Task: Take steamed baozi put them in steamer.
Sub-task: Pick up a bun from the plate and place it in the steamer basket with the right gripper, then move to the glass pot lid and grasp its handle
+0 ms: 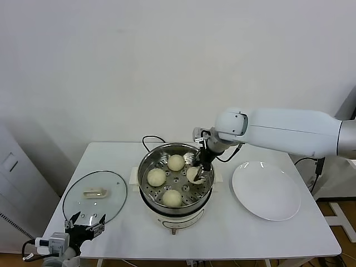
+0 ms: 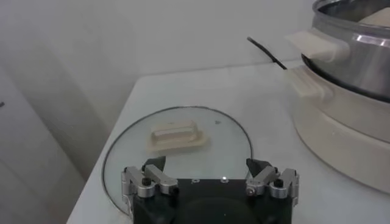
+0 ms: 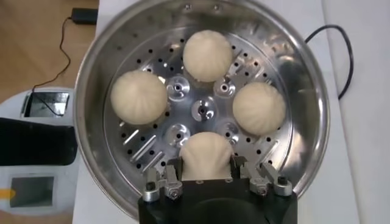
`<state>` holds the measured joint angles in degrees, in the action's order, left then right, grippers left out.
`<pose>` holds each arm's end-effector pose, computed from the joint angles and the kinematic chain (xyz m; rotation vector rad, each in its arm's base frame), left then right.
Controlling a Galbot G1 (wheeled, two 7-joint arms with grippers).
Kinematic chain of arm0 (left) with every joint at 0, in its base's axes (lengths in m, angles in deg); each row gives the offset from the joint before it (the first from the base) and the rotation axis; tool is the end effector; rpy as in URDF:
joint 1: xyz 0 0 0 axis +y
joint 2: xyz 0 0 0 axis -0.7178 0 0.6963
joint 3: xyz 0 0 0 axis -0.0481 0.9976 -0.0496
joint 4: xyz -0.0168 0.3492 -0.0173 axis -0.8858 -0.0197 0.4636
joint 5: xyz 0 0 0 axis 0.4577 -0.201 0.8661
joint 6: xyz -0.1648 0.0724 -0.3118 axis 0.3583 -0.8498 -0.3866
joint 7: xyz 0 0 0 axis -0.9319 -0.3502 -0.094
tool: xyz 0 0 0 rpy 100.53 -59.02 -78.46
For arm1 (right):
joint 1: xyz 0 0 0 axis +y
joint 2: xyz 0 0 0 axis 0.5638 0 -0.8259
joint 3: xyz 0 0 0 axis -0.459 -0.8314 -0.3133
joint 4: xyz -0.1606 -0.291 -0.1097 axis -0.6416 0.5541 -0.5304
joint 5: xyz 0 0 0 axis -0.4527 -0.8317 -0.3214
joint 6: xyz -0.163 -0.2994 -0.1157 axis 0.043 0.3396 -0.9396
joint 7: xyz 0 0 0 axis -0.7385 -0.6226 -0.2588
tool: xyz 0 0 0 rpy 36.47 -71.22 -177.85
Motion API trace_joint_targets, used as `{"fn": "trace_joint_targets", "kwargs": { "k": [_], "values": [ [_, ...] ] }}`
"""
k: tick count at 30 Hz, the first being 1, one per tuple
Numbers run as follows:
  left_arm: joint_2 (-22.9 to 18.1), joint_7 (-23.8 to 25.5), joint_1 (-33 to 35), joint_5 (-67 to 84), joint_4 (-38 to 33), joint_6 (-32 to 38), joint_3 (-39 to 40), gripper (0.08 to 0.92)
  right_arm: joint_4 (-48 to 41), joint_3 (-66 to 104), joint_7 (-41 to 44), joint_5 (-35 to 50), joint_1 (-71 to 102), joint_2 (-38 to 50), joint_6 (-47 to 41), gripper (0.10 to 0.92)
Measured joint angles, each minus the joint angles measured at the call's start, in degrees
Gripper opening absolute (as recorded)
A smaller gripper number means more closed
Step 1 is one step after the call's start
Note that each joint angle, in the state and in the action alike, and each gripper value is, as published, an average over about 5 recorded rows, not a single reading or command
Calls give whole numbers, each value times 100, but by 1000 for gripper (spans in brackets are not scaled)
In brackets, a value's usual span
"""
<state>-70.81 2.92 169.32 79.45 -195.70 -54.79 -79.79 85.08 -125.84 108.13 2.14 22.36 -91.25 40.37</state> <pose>0.1799 0.0958 -0.2837 -0.0181 -2.6016 -0.1789 0.5167 0.0510 -0.0817 1.4050 -1.4986 1.1577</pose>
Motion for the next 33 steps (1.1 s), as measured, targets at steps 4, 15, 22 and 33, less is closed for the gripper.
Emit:
{"fn": "trace_joint_targets", "kwargs": {
  "k": [4,15,22,33],
  "values": [
    [-3,0,-14,0,10,0,2,823,-19,54,-95,-36,129,-20,-20,601],
    [7,0,-55,14,47,1,-2,823,-61,328,-70,-27,242,121,-41,820],
    [14,-8,-127,59,53,-3,-45,823,-218,965,-30,233,409,588,91,823],
    [49,-58,-254,145,93,-30,-70,823,-358,3481,-863,595,2268,1605,998,823]
  ]
}}
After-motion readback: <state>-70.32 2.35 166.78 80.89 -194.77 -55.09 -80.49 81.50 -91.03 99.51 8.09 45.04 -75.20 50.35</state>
